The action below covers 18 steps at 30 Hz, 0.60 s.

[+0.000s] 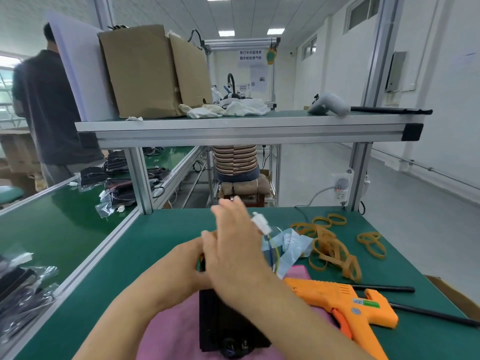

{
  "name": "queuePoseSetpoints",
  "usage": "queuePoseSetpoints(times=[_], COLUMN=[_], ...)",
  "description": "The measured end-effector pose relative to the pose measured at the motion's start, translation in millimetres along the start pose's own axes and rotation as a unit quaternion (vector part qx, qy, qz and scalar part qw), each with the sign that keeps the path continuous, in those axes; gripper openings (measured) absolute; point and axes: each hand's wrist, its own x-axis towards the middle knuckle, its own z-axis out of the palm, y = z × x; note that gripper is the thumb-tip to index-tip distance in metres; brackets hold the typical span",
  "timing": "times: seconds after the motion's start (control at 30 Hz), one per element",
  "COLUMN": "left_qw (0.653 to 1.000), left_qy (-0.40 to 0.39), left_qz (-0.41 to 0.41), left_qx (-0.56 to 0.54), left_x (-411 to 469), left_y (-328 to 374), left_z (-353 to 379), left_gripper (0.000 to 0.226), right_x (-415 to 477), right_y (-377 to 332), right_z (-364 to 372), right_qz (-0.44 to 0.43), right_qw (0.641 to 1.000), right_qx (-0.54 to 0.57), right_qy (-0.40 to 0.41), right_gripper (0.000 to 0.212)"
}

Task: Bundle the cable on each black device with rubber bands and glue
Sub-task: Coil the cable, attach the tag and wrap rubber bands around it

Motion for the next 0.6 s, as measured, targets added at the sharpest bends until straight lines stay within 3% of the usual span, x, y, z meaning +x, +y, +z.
queuePoseSetpoints(times=[0.07,0.2,0.43,0.6], left_qw=[1.000,1.000,0.995,0.999], left_qy=[0.010,0.024,0.055,0.031], left_qz=[-0.007,-0.005,-0.060,-0.007], left_qx=[0.002,0.011,0.055,0.022], left_x=[3,8,1,2], left_y=[-3,-4,-12,-3], left_z=[2,8,5,7], left_gripper=[0.046,0.050,0.065,0.060], right_x=[4,6,13,17], right_y=[8,13,1,9], right_z=[-10,-22,-13,-20], right_qz=[0.043,0.081,0.064,0.065], right_qw=[0.998,0.990,0.988,0.986], right_qx=[-0.043,-0.098,-0.129,-0.143], right_qy=[0.006,-0.061,-0.055,-0.048], right_gripper=[0.035,0.047,0.009,0.018])
